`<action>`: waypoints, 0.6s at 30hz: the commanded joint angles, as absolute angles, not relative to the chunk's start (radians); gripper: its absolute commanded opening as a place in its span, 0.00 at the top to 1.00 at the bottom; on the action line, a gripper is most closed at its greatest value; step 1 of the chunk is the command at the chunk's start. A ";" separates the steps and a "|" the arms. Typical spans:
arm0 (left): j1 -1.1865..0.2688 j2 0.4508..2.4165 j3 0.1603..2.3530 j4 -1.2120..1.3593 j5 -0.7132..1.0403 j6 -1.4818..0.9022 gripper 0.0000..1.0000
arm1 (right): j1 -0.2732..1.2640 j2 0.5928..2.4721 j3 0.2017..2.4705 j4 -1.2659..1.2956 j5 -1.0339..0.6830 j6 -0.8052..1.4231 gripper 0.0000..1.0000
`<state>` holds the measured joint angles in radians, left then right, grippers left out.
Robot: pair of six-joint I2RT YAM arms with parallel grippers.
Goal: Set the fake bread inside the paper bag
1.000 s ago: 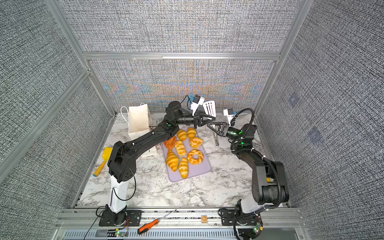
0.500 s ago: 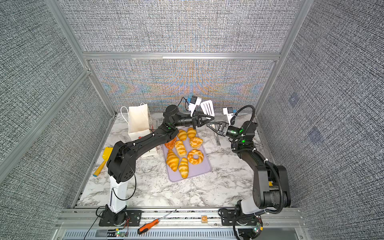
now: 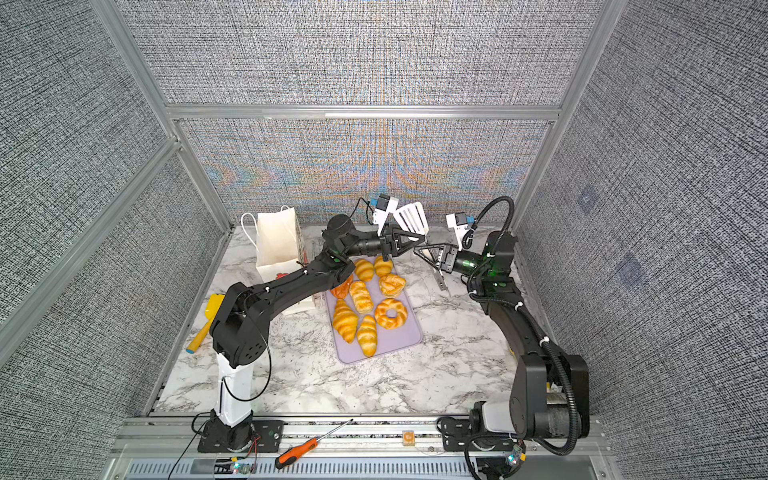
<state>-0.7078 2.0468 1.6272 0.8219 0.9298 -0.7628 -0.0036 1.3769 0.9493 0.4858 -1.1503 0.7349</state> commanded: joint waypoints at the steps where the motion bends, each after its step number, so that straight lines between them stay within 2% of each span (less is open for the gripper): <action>1: -0.703 2.038 1.624 0.904 0.933 -0.785 0.77 | -0.006 1.368 0.955 0.449 -1.109 0.697 0.42; 9: -0.700 2.045 1.619 0.919 0.930 -0.800 0.59 | -0.006 1.348 0.976 0.328 -1.092 0.613 0.44; 18: -0.679 1.997 1.540 0.856 0.874 -0.767 0.49 | -0.021 1.330 1.032 0.075 -1.028 0.450 0.44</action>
<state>-0.6846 2.0174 1.5547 0.8570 0.8951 -0.7837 -0.0174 1.3350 1.0164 0.1646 -1.0576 0.5255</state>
